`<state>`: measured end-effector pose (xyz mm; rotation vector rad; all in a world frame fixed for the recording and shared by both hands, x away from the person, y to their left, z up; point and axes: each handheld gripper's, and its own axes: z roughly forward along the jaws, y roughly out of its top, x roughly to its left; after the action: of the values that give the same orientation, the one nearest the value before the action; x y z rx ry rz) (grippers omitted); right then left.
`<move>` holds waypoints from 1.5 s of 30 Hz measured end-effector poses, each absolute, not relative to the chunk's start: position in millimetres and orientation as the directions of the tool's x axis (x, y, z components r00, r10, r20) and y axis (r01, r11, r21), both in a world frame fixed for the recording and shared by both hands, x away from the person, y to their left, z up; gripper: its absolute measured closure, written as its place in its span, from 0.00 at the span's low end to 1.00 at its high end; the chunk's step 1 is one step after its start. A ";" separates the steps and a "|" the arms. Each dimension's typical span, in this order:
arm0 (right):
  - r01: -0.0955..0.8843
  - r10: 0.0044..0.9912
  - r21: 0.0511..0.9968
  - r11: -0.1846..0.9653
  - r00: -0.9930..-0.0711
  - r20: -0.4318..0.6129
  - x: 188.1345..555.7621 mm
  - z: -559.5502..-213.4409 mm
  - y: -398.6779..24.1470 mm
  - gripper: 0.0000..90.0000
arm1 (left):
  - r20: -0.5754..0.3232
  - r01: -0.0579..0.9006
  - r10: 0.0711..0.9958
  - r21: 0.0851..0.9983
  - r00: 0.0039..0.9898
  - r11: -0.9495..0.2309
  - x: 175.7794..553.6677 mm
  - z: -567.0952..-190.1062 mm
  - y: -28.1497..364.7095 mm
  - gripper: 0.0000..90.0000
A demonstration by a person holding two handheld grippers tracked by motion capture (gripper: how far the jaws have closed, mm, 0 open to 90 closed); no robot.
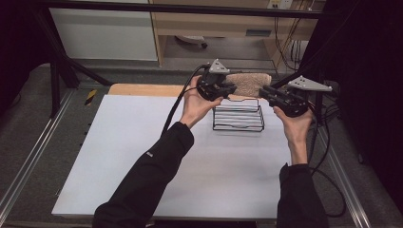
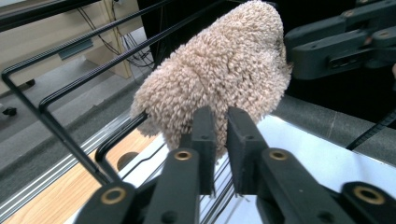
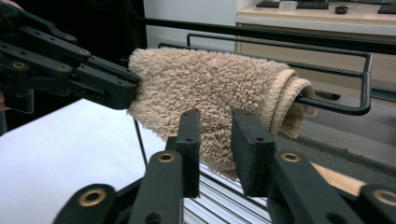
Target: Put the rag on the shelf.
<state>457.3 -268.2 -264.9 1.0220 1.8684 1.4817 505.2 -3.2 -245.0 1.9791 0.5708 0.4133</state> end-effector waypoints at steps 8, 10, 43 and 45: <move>0.253 0.819 0.964 0.086 -0.569 0.076 443.9 -265.9 -271.4 0.59 | 0.039 0.222 0.565 0.896 0.824 -0.385 493.2 -244.3 15.7 0.65; 0.260 0.820 0.961 0.096 -0.567 0.072 440.4 -268.4 -271.0 0.53 | 0.035 0.224 0.564 0.896 0.825 -0.383 489.8 -244.9 20.8 0.60; 0.412 0.784 0.902 0.124 -0.598 0.166 411.0 -338.3 -256.4 0.05 | 0.002 0.349 0.682 0.858 0.732 -0.377 430.4 -340.2 152.6 0.11; 0.418 0.779 0.900 0.126 -0.603 0.171 409.0 -342.6 -255.1 0.05 | 0.002 0.353 0.687 0.857 0.727 -0.376 425.5 -346.8 160.1 0.10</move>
<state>409.0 -255.1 -342.6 1.1617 2.0691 1.4699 425.5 160.1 -346.8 1.9947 0.7921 0.4497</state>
